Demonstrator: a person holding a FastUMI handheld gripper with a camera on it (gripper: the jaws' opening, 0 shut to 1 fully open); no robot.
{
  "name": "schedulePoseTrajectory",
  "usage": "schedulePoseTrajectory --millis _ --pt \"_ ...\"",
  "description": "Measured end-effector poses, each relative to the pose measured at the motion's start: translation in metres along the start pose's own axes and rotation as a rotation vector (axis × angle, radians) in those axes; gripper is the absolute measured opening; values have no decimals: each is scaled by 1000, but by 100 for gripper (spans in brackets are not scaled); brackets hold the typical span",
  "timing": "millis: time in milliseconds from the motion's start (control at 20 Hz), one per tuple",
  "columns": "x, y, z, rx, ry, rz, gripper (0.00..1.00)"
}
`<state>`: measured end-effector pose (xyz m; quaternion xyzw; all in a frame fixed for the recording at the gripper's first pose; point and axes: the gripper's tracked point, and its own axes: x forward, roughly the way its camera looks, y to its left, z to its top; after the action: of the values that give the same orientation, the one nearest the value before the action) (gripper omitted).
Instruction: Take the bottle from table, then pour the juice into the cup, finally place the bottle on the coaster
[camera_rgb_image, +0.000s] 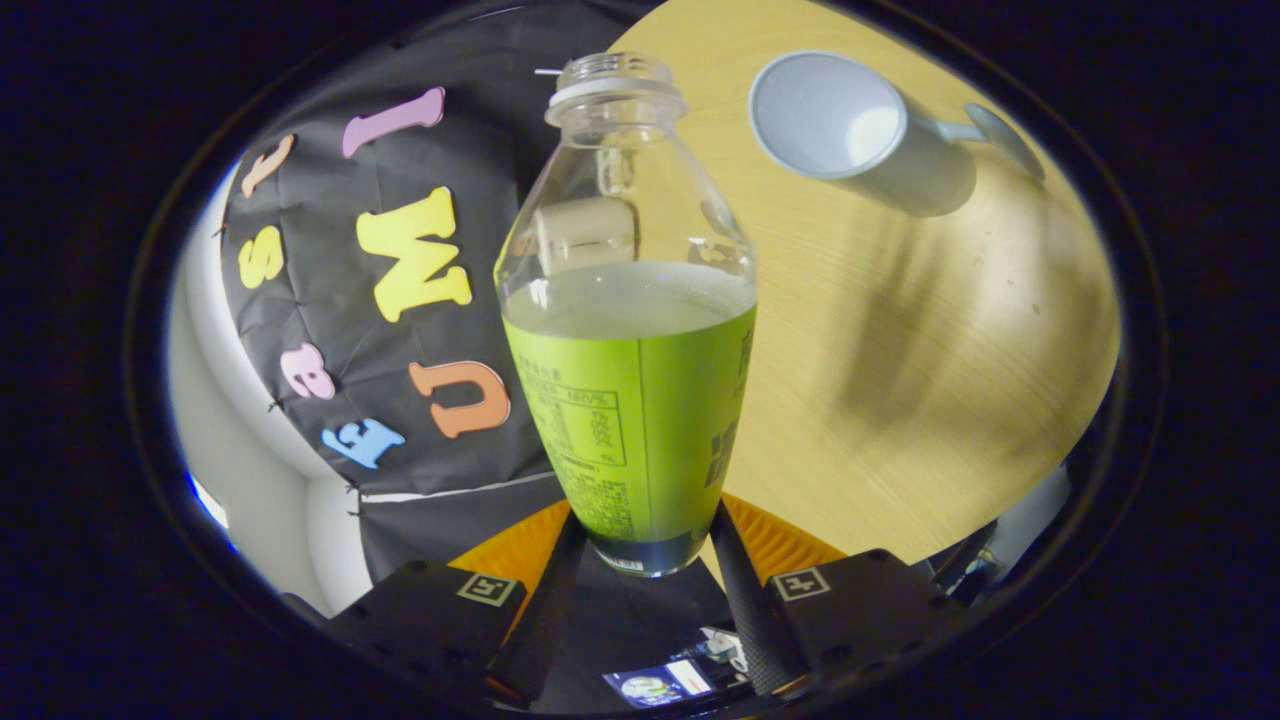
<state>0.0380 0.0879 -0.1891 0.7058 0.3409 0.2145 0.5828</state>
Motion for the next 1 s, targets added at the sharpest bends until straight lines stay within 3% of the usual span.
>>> schedulePoseTrajectory --millis 400,1000 --pt "-3 18 0 125 19 95 77" --pt "-6 23 9 125 -28 144 75"
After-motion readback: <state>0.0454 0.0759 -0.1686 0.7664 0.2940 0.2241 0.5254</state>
